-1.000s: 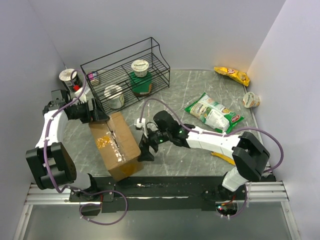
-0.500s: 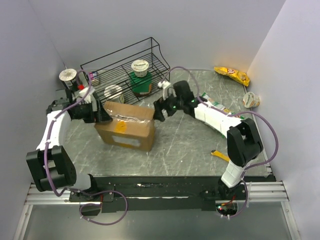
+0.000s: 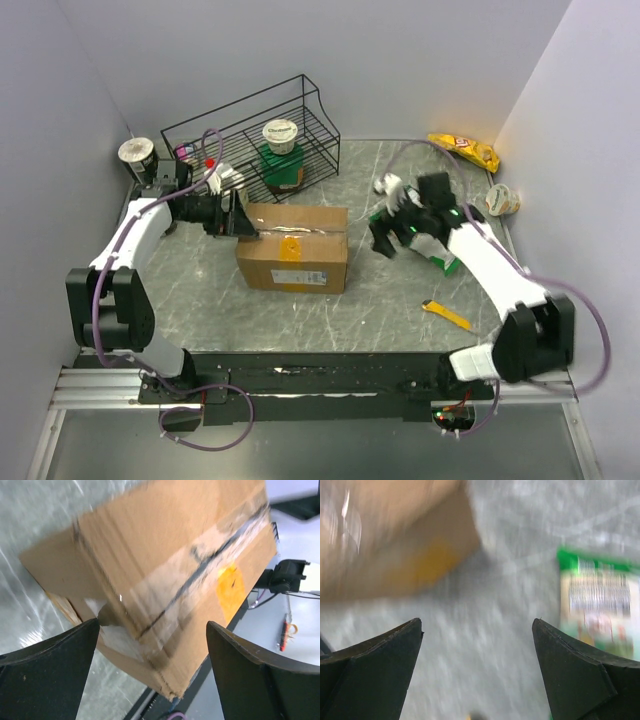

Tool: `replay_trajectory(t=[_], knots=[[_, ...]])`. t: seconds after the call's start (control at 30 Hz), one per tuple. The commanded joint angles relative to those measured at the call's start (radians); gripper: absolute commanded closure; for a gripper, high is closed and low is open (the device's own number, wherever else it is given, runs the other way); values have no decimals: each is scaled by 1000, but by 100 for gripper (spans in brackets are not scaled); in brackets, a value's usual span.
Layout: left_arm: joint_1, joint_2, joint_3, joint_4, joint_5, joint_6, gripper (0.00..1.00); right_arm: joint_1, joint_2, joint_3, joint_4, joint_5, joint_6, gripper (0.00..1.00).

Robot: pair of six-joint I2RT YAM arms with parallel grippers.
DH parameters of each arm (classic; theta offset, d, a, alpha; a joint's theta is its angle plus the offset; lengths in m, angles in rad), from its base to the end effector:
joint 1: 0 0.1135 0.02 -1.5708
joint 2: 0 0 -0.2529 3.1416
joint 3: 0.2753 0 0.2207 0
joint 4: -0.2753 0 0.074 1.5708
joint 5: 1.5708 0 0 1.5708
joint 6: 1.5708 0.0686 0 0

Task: Unpack the express box

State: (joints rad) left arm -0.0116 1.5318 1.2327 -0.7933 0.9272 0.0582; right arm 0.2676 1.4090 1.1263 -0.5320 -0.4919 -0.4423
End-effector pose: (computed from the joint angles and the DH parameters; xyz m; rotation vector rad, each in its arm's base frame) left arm 0.2831 -0.0582 0.2587 0.3763 2.3892 -1.1863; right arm 0.2732 0.1085 0.2636 -1.0169 2.0821 0.4967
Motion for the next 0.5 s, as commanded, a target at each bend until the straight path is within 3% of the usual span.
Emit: replay_trajectory(t=[0.0,0.17,0.27,0.4,0.47], knots=[[-8,-10,100,-27,10,12,6,-73,-203,-120,-304,-53,-398,4],[-8,-48,96,-18,-27,14,4,-160,-340,-266,-439,21,-556,7],[-8,-30,186,-78,-66,37,4,-258,-363,-325,-482,47,-592,10],[-8,-4,316,-92,-103,69,4,-407,-332,-376,-447,41,-607,14],[-10,5,350,-83,-96,63,4,-419,-323,-414,-405,59,-630,15]])
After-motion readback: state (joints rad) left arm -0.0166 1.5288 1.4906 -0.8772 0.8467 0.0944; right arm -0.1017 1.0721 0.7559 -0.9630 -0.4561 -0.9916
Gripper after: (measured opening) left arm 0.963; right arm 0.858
